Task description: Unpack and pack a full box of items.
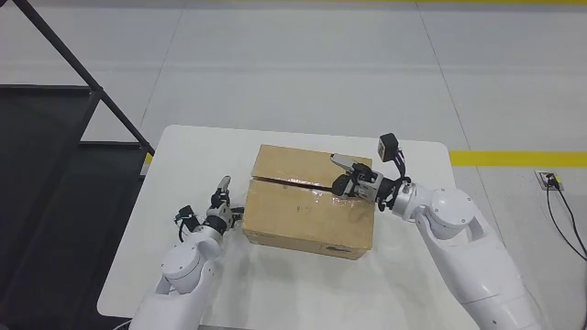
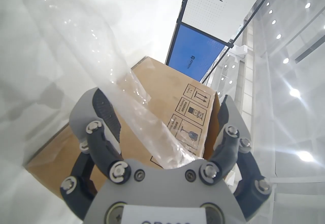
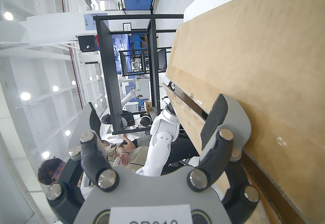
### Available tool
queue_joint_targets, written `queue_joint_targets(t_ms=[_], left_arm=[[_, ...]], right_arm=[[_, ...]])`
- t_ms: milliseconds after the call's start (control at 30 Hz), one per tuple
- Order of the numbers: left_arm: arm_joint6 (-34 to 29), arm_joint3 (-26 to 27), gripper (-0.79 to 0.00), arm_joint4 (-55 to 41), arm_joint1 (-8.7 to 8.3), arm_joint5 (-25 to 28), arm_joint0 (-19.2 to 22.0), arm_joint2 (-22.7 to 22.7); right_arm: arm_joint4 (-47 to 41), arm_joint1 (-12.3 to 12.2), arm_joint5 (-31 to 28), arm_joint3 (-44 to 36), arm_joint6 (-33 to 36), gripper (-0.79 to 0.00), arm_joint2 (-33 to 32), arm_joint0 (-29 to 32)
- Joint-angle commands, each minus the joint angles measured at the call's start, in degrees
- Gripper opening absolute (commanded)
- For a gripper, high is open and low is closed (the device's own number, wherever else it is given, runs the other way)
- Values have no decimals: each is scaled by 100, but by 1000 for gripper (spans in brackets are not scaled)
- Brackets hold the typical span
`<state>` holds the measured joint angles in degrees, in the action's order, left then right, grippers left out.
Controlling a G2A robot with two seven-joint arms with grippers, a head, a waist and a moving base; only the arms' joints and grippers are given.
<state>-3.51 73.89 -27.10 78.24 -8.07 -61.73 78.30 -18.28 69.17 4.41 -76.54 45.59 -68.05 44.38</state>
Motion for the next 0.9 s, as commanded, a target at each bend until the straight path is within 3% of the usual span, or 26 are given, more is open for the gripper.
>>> queue_joint_targets(t_ms=[0, 300, 567, 867], left_arm=[[199, -59, 0, -132, 31, 86, 67, -7], [461, 65, 0, -221, 62, 421, 156, 117], [537, 769, 0, -114, 18, 749, -339, 449], [641, 1396, 0, 283, -5, 713, -684, 513]], right_arm=[[-5, -3, 6, -6, -3, 0, -11, 6], [3, -16, -13, -9, 12, 0, -43, 24], [-38, -22, -37, 84, 61, 0, -59, 0], [-61, -19, -76, 133, 91, 0, -35, -39]])
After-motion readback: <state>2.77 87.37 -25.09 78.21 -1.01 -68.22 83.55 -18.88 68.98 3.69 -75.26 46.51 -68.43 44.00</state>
